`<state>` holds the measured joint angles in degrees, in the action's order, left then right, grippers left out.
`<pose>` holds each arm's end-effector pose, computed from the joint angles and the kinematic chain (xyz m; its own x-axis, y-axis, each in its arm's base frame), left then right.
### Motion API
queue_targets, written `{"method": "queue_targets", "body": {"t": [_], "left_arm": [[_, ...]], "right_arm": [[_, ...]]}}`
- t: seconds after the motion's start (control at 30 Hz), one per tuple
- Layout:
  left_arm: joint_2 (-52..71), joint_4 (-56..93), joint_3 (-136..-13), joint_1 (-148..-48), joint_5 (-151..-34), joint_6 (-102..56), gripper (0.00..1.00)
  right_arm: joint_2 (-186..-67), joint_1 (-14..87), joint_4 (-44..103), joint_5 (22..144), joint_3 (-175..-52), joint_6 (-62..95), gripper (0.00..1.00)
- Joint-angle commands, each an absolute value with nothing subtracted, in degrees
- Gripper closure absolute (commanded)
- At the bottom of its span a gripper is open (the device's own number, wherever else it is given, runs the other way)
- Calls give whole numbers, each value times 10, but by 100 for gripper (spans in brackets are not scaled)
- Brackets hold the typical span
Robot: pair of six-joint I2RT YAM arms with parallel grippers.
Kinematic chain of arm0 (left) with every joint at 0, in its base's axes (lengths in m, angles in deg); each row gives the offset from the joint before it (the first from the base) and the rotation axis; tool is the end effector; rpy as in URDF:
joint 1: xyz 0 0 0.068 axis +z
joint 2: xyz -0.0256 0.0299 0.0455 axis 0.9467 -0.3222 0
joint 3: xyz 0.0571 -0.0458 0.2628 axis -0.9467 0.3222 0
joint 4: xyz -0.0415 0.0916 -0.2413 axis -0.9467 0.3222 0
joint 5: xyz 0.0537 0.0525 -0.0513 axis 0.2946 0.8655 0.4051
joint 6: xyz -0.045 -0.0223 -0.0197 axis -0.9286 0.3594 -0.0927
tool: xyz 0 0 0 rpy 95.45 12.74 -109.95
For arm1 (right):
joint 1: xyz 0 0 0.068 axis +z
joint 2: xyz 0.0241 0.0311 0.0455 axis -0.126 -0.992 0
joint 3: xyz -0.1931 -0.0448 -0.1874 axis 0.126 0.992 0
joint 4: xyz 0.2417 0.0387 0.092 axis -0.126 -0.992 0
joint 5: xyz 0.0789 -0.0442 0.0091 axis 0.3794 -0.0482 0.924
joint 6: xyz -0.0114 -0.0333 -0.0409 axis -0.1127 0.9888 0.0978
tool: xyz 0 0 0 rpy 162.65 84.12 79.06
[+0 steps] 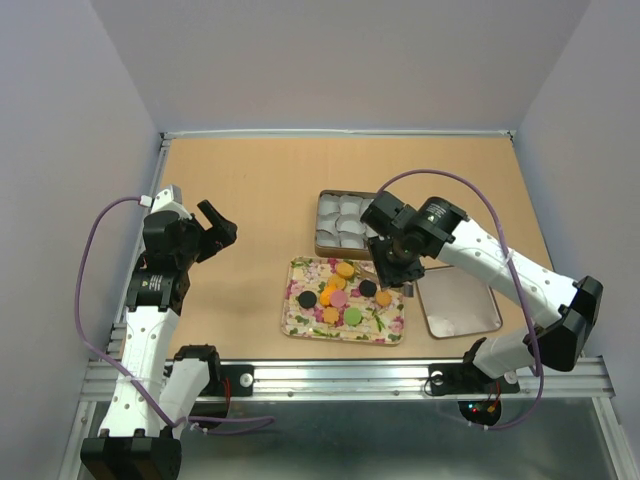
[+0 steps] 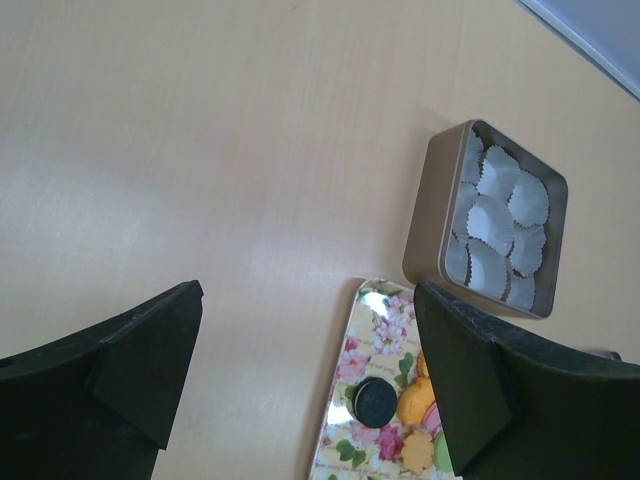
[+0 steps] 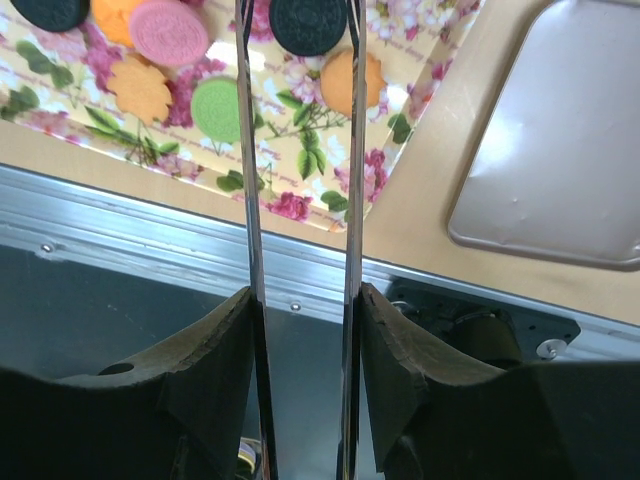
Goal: Pack the cookies
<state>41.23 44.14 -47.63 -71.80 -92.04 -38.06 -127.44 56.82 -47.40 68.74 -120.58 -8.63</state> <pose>0.1725 -0.0067 0.3233 -0.3875 -0.4434 -0.8083 -0.0420 0.8843 -0.4650 0.1674 0.1904 0.3318 -0.9283 -0.2733 -0.2522 -0.2898 0.9566 0.0298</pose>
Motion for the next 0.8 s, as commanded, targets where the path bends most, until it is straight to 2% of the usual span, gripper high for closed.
{"method": "queue_targets", "body": {"t": [0.0,0.77], "left_arm": [[418,424,-468,-716,-917,-378,1],[422,424,-467,-716,-913,-380,1]], "right_arm": [[-1251,573,-497,657,-1244,-96,51],[-1259,577,-493,696,-1167,-80,51]]}}
